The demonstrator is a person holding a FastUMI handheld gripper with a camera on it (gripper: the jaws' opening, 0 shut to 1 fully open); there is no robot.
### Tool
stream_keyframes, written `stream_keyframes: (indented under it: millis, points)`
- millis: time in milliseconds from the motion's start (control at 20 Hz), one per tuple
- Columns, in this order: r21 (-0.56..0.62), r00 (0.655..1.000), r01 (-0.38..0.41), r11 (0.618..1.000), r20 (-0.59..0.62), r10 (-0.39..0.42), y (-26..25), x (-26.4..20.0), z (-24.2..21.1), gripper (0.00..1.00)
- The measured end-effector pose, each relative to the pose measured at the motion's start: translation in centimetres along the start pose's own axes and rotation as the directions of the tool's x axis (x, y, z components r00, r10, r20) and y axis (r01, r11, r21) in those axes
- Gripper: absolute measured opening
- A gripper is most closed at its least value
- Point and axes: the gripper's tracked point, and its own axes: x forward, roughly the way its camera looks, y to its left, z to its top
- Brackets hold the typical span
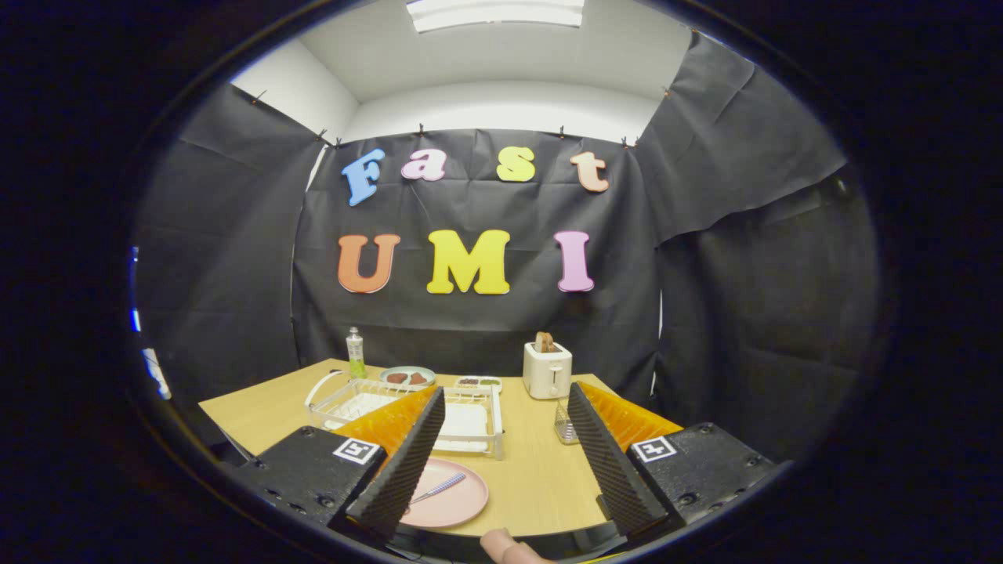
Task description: Take the plate from the dish rack, then take the spoon from the basket and place it into the plate.
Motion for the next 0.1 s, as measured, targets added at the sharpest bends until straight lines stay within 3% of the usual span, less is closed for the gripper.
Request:
stream_keyframes:
  millis: [100]
  points:
    - [-0.004,1.000,0.000,1.000,-0.008,0.000,-0.06,0.22,-0.32,1.00]
